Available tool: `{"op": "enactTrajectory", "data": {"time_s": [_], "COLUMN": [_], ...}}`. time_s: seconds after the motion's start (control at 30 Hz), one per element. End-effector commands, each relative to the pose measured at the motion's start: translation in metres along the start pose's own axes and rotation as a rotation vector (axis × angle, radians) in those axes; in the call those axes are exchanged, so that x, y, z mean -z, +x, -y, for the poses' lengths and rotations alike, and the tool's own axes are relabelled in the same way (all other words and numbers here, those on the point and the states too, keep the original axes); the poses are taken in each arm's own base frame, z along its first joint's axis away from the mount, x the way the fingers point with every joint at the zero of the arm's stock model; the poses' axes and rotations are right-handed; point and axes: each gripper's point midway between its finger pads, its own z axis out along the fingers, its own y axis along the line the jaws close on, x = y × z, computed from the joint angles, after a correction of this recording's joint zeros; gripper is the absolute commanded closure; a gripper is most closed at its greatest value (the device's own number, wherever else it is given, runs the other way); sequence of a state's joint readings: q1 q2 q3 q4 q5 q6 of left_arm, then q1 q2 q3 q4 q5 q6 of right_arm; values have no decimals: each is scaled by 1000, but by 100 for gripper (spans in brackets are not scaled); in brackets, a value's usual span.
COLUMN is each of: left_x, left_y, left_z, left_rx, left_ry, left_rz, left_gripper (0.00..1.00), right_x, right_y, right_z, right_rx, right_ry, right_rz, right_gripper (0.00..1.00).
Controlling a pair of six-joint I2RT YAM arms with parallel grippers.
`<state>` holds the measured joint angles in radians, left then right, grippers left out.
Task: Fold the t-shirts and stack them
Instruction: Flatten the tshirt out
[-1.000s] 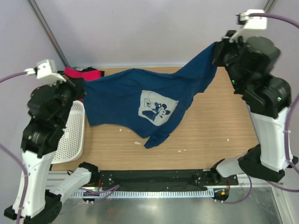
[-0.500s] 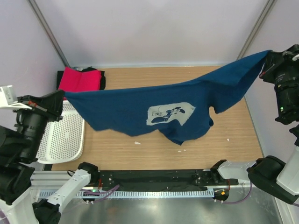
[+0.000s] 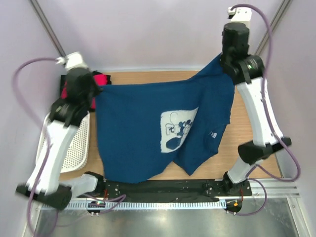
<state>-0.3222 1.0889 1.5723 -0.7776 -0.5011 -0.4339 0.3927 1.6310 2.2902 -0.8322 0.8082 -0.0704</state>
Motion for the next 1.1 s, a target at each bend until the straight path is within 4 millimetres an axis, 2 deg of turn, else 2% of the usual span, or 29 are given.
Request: {"op": "enactTrajectory", "data": {"time_s": [0.0,0.03,0.07,0.13,0.17,0.2,0.23,0.27,0.3,0.33,0.37,0.4,0.43,0.47,0.5,0.53,0.57,0.6,0.63,0.67,0.73,0.77,0.8,0.87,0.93,0.97,1.07], "left_x": [-63,-68,-83,-88,-81,-84,-80,-76,-63,-56,-48,-33,-26,-19,-8,0,7,14,30,39,56,78,86,114,126,136,128], "left_y": [18,4,6,-13,-39,-45,-55,-64,-82,-89,-95,-100,-100,-100,-95,-92,-90,-85,-83,-81,-78,-85,-83,-96,-100,-110,-110], "left_z": [18,29,39,51,60,65,68,70,72,71,71,69,67,65,58,56,54,49,42,39,29,22,18,7,-5,-11,-26], "left_rx": [17,31,18,9,28,11,8,9,21,13,17,24,23,29,34,41,59,70,85,108,131,156,176,206,206,209,161], "left_ry": [-27,6,23,51,81,91,105,116,137,149,162,183,193,204,212,225,233,236,252,259,262,285,284,300,269,257,151], "left_rz": [-29,9,-2,26,75,74,92,109,143,157,169,183,185,187,185,185,184,179,187,189,188,219,213,262,274,302,284], "left_gripper": [100,100,100,100,100,100,100,100,100,100,100,100,100,100,100,100,100,100,100,100,100,100,100,100,100,100,100], "right_x": [-53,-61,-66,-71,-68,-57,-48,-41,-32,-4,0,12,45,50,62,70,89,96,103,119,130,140,151,161,167,169,160], "right_y": [22,20,15,-12,-23,-47,-60,-64,-76,-96,-91,-98,-112,-105,-105,-104,-106,-104,-103,-106,-103,-106,-105,-106,-110,-111,-105], "right_z": [-19,-18,-19,-18,-15,-8,-3,0,2,22,21,20,42,38,46,55,74,80,88,105,116,125,136,147,156,159,155], "right_rx": [-21,-24,-29,-54,-54,-86,-106,-117,-146,-190,-185,-164,-172,-159,-161,-166,-183,-179,-179,-196,-184,-190,-201,-212,-221,-216,-186], "right_ry": [-58,-59,-70,-80,-81,-98,-109,-120,-145,-159,-180,-234,-237,-253,-254,-243,-228,-222,-214,-194,-182,-176,-168,-153,-133,-125,-108], "right_rz": [-19,-18,-10,43,68,127,161,176,216,278,272,309,369,357,364,367,387,389,396,419,411,421,437,456,468,476,449], "right_gripper": [99,99,99,99,99,99,99,99,99,99,99,99,99,99,99,99,99,99,99,99,99,99,99,99,99,99,99]}}
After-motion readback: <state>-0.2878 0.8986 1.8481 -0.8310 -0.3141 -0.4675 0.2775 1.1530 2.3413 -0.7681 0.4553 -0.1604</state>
